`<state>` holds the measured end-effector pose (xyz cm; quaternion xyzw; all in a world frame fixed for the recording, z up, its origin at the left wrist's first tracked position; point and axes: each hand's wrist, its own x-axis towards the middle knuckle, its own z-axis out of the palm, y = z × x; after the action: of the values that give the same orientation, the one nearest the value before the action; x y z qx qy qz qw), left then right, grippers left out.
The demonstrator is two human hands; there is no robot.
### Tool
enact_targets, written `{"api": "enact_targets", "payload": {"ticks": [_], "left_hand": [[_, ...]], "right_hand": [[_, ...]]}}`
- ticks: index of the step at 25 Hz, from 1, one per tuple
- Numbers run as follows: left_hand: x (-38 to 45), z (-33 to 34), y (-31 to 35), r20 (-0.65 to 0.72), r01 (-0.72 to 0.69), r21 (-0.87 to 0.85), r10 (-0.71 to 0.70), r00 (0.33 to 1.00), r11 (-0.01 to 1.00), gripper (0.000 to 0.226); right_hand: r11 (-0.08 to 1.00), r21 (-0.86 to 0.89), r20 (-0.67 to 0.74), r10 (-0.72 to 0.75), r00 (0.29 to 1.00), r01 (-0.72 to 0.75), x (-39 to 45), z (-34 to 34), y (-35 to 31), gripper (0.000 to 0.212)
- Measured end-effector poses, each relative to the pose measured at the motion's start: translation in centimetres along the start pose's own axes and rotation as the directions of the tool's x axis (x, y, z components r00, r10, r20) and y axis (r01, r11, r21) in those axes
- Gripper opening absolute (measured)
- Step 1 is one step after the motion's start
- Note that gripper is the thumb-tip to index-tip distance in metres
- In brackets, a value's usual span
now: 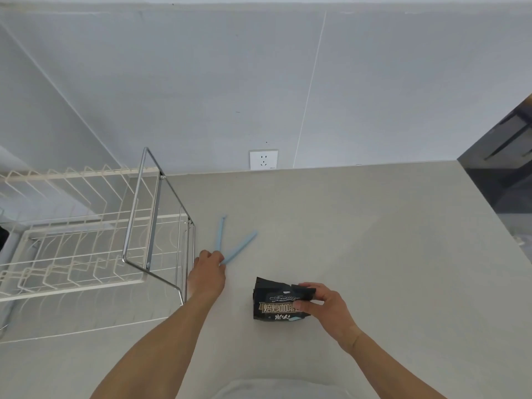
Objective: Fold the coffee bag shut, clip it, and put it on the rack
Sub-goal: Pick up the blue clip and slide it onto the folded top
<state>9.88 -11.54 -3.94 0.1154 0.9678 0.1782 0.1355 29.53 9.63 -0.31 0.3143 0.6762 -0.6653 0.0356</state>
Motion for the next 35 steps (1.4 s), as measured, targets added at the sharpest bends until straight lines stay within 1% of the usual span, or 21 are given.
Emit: {"api": "enact_targets", "payload": {"ticks": [2, 3, 5, 6, 8, 10, 13, 16, 19, 26, 29, 32, 33, 35], "left_hand": [[-1.4, -0.3, 0.1, -0.044, 0.061, -0.245, -0.074, 0.996, 0.968, 0.016], [-2.3, -0.6, 0.2, -0.072, 0.063, -0.37, -0.096, 0.993, 0.927, 0.015], [-4.1, -1.4, 0.5, -0.119, 0.036, -0.534, -0.117, 0.986, 0.844, 0.012], [-5.1, -1.9, 0.6, -0.123, 0.011, -0.598, -0.105, 0.987, 0.801, 0.013], [-7.1, -3.1, 0.9, -0.113, -0.062, -0.684, -0.021, 0.993, 0.727, 0.027], [-8.7, -4.2, 1.0, -0.103, -0.141, -0.696, 0.096, 0.99, 0.704, 0.029], [-10.4, -4.9, 0.9, -0.105, -0.267, -0.655, 0.265, 0.958, 0.707, 0.027], [-10.9, -4.5, 1.2, -0.063, -0.29, -0.652, 0.332, 0.941, 0.7, 0.028], [-10.6, -4.1, 1.9, -0.035, -0.236, -0.687, 0.293, 0.955, 0.687, 0.029], [-10.4, -3.3, 3.4, 0.098, -0.026, -0.755, 0.151, 0.984, 0.655, 0.023], [-10.3, -3.2, 3.7, 0.111, 0.004, -0.768, 0.127, 0.986, 0.64, 0.026], [-10.3, -3.1, 3.9, 0.122, 0.025, -0.8, 0.122, 0.985, 0.599, 0.028], [-10.3, -3.1, 4.0, 0.122, 0.03, -0.808, 0.117, 0.986, 0.588, 0.028], [-10.3, -2.9, 4.3, 0.119, 0.036, -0.82, 0.109, 0.987, 0.572, 0.03]], "right_hand": [[0.999, 0.04, -0.012, 0.017, 1.0, -0.016, 0.0, 0.0, 0.3, 0.029], [0.998, 0.063, -0.015, 0.028, 1.0, -0.027, 0.1, 0.1, 0.4, 0.029], [0.994, 0.099, -0.013, 0.049, 0.999, -0.047, 0.1, 0.1, 0.9, 0.028], [0.992, 0.111, -0.008, 0.057, 0.998, -0.055, 0.2, 0.1, 1.0, 0.027], [0.99, 0.125, 0.006, 0.066, 0.998, -0.066, 0.4, 0.1, 1.1, 0.026], [0.989, 0.134, 0.016, 0.062, 0.998, -0.064, 0.5, 0.1, 1.2, 0.024], [0.988, 0.149, 0.012, 0.051, 0.999, -0.052, 0.5, 0.2, 1.5, 0.023], [0.99, 0.134, 0.007, 0.046, 0.999, -0.046, 0.5, 0.2, 1.7, 0.029], [0.988, 0.144, 0.007, 0.051, 0.999, -0.052, 0.5, 0.2, 1.9, 0.031], [0.994, 0.11, -0.004, 0.024, 1.0, -0.023, 0.4, 0.2, 1.5, 0.037], [0.993, 0.116, 0.005, 0.001, 1.0, -0.002, 0.3, 0.2, 1.5, 0.04], [0.99, 0.14, -0.006, -0.008, 1.0, 0.009, 0.3, 0.2, 1.3, 0.03], [0.989, 0.144, -0.007, -0.012, 1.0, 0.013, 0.4, 0.3, 1.3, 0.03], [0.989, 0.148, -0.006, -0.014, 1.0, 0.014, 0.5, 0.2, 1.4, 0.036]]}}
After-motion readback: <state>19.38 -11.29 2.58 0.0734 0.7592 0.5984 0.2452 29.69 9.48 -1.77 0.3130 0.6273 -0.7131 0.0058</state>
